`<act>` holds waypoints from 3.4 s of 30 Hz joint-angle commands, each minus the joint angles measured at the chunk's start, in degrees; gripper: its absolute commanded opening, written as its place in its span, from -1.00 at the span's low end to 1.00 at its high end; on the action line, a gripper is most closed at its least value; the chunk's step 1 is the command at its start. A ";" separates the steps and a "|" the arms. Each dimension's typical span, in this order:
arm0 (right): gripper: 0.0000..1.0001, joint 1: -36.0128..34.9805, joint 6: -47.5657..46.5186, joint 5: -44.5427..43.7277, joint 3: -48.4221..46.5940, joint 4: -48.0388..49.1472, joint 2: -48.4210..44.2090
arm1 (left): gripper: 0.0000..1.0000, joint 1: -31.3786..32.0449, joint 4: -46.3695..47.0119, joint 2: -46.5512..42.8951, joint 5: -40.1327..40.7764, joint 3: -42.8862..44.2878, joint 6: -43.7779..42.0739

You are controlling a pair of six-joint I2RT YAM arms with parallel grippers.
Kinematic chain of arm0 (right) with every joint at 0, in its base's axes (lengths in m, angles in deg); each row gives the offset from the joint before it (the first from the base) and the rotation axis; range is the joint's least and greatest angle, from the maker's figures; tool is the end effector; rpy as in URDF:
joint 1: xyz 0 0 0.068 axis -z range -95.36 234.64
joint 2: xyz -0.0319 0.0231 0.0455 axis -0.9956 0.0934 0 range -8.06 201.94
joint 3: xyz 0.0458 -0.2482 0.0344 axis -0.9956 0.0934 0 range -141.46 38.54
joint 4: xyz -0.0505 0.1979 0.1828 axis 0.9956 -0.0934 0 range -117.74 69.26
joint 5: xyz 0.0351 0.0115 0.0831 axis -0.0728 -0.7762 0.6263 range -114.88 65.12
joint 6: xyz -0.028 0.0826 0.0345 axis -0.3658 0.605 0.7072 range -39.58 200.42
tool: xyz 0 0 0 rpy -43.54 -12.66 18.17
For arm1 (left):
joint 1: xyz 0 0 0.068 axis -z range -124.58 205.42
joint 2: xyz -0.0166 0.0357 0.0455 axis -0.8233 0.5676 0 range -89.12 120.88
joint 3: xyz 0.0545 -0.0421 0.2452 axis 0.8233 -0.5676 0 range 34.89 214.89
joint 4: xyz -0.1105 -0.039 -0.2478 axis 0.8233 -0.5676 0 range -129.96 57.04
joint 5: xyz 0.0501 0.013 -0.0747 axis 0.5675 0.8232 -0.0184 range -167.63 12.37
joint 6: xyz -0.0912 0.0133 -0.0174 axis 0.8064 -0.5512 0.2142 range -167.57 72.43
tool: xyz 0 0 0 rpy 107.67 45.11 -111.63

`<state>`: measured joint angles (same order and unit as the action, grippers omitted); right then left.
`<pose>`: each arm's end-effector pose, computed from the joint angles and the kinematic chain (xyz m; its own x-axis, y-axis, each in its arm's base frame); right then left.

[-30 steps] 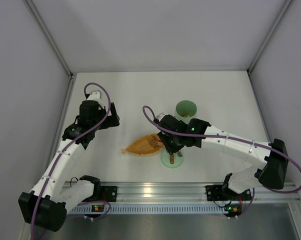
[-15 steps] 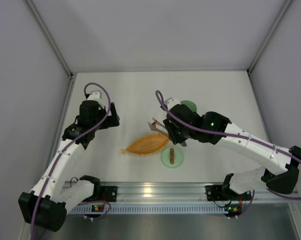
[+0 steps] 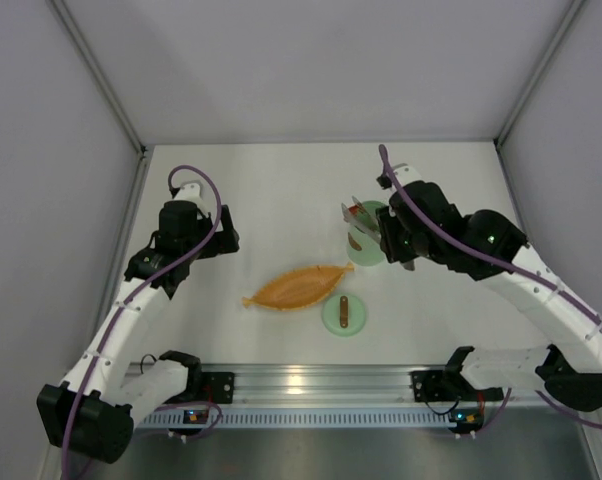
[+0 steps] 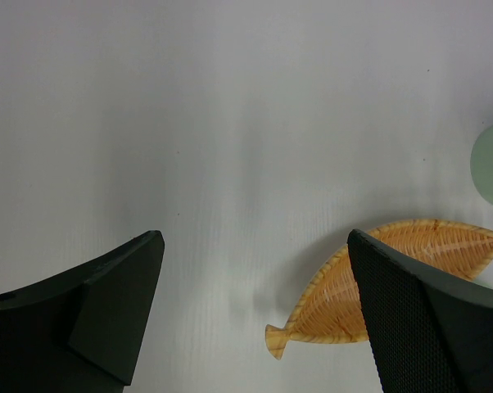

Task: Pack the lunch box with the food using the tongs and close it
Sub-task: Place the fake food in the packing box, then place the clamp at the center of the board.

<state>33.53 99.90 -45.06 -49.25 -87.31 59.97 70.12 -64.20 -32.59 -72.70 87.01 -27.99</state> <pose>0.1836 0.1812 0.3730 -0.6258 -0.2772 -0.7291 -0.3963 0.9181 -0.0089 0.2685 -0.0628 0.2658 -0.5933 -0.1896 -0.7823 -0.0144 0.9742 -0.2252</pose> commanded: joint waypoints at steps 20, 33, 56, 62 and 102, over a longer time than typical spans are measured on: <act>-0.40 6.02 -2.08 -3.20 -0.28 -3.57 -5.10 | 0.98 -0.20 1.19 -0.02 -0.53 0.88 -0.24; -0.29 6.02 -1.73 -2.23 0.86 -3.22 -5.98 | 0.98 -0.20 1.19 0.07 -0.53 0.88 -0.24; -0.11 38.77 0.98 3.12 6.40 12.59 -3.08 | 0.98 -0.20 1.80 -0.64 -2.03 0.71 0.11; -0.14 43.47 7.84 3.57 14.48 25.42 4.29 | 0.98 -0.20 1.54 1.04 -3.87 1.14 0.47; 0.48 48.56 8.29 12.63 24.34 37.75 20.58 | 0.98 -0.11 1.36 -1.07 -3.96 0.88 0.38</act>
<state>81.07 108.58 -31.29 -22.21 -48.45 87.75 70.12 -64.20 -32.57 -76.33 87.01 -27.75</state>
